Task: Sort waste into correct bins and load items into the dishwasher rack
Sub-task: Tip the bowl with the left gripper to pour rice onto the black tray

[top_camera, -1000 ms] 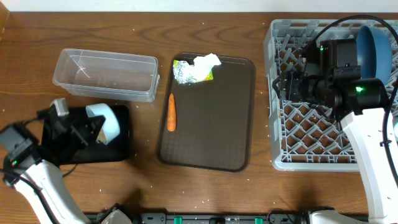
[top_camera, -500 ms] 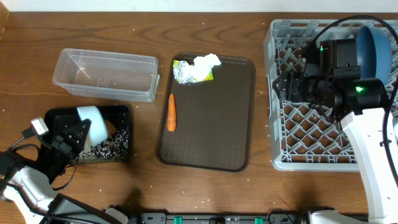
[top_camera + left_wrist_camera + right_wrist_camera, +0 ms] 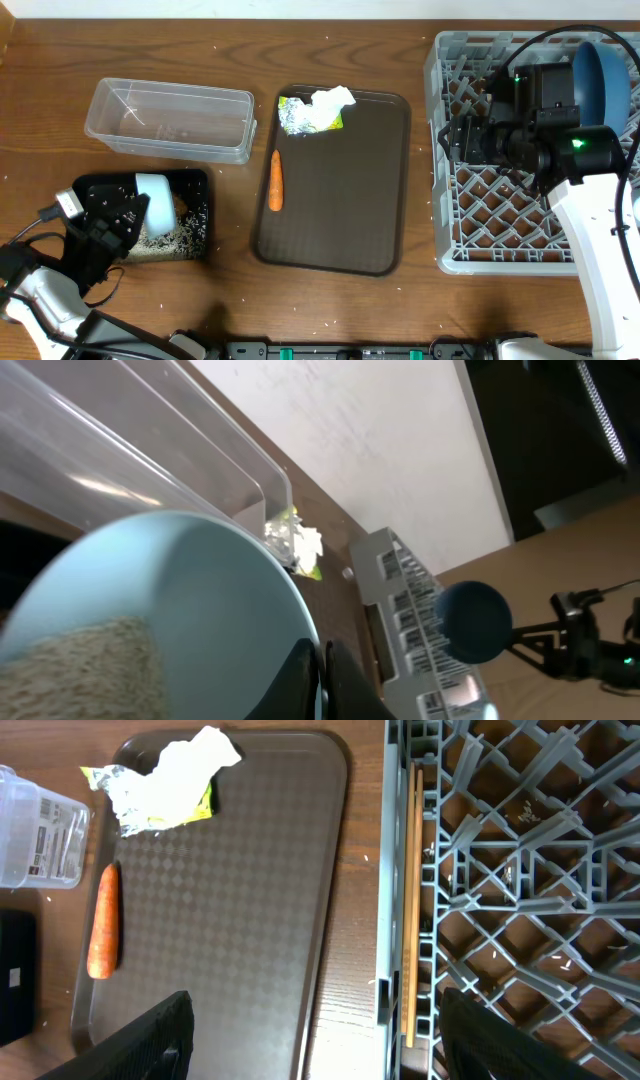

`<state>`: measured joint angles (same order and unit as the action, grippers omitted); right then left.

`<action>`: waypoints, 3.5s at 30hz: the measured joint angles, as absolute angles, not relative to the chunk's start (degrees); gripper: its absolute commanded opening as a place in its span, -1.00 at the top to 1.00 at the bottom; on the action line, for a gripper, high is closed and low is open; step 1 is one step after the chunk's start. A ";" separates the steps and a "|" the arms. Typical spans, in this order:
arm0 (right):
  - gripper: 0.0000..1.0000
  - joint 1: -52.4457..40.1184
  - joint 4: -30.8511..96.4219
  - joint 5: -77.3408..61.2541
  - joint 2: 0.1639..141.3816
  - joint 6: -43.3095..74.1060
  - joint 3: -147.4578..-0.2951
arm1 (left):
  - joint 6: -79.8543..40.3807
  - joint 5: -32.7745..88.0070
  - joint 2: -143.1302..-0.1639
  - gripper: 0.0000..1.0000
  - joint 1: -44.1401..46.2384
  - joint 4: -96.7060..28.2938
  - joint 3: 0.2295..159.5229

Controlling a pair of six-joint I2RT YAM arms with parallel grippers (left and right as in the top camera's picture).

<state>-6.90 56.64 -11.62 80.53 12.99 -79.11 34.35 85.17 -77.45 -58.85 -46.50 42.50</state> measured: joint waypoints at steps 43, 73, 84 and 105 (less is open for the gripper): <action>-0.59 -8.86 54.46 -13.63 80.53 13.02 -79.11 | 20.49 57.82 -67.88 0.31 -43.99 -56.58 54.17; -0.61 -10.52 53.32 -13.96 80.53 13.02 -79.11 | -1.85 13.21 -83.42 0.31 -11.51 -55.90 57.04; -0.59 -10.52 53.71 -13.96 80.53 13.02 -79.11 | 0.03 13.76 -89.65 0.88 -10.63 -55.24 57.04; -0.57 -10.52 55.55 -13.96 80.53 13.02 -79.11 | 4.95 46.92 -69.56 0.88 -34.33 -41.67 55.22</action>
<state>-10.52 55.55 -13.96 80.53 13.02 -79.11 4.95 46.92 -69.56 -34.33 -41.67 55.22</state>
